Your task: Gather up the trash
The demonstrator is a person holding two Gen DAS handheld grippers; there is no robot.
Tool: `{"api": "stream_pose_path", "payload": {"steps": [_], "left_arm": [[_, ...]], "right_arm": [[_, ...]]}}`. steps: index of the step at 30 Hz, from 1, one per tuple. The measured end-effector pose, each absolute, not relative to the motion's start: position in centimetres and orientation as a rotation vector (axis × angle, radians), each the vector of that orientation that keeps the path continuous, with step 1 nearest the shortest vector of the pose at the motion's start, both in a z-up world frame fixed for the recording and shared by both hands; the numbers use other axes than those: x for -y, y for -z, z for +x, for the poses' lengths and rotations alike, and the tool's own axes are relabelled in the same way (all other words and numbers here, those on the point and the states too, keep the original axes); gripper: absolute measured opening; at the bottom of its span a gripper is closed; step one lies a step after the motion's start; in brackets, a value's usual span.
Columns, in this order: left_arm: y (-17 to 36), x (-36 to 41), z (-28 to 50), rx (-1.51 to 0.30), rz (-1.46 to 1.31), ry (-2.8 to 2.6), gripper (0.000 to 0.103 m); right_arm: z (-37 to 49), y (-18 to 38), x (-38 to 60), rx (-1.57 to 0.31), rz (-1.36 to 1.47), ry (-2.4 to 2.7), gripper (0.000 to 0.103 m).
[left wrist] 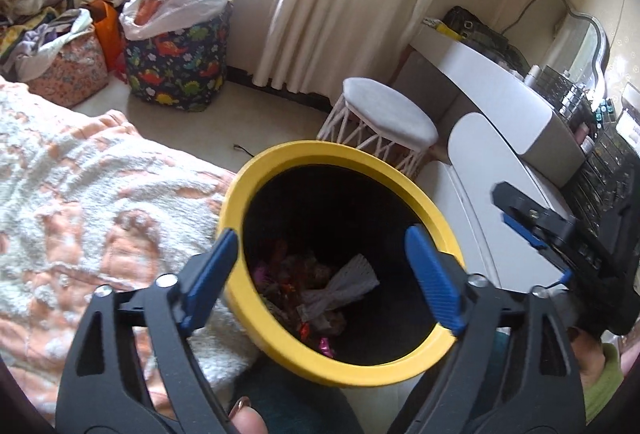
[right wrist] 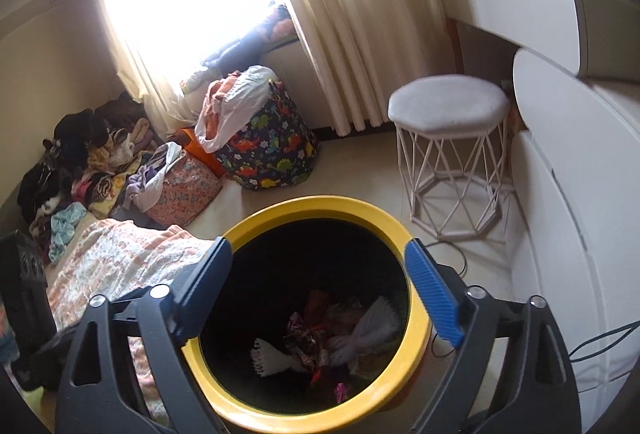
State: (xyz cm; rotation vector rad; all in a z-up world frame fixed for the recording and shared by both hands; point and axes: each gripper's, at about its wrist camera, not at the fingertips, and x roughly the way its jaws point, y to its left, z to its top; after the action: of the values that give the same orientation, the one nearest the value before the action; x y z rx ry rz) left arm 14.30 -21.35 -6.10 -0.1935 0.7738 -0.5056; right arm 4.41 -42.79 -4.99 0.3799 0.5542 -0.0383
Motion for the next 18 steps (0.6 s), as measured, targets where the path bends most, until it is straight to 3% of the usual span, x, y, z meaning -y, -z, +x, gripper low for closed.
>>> {"api": "stream_pose_path", "payload": {"steps": [2, 4, 18], "left_arm": [[5.6, 20.7, 13.8, -0.748, -0.185, 0.486, 0.092], [5.0, 19.8, 13.2, -0.721, -0.176, 0.466, 0.092], [2.4, 13.1, 7.0, -0.534, -0.084, 0.273, 0.092]], "right_arm": [[3.8, 4.3, 42.2, -0.529, 0.349, 0.029, 0.092], [3.0, 3.6, 41.3, -0.496, 0.309, 0.013, 0.096], [-2.1, 2.0, 36.1, -0.257, 0.25, -0.032, 0.096]]}}
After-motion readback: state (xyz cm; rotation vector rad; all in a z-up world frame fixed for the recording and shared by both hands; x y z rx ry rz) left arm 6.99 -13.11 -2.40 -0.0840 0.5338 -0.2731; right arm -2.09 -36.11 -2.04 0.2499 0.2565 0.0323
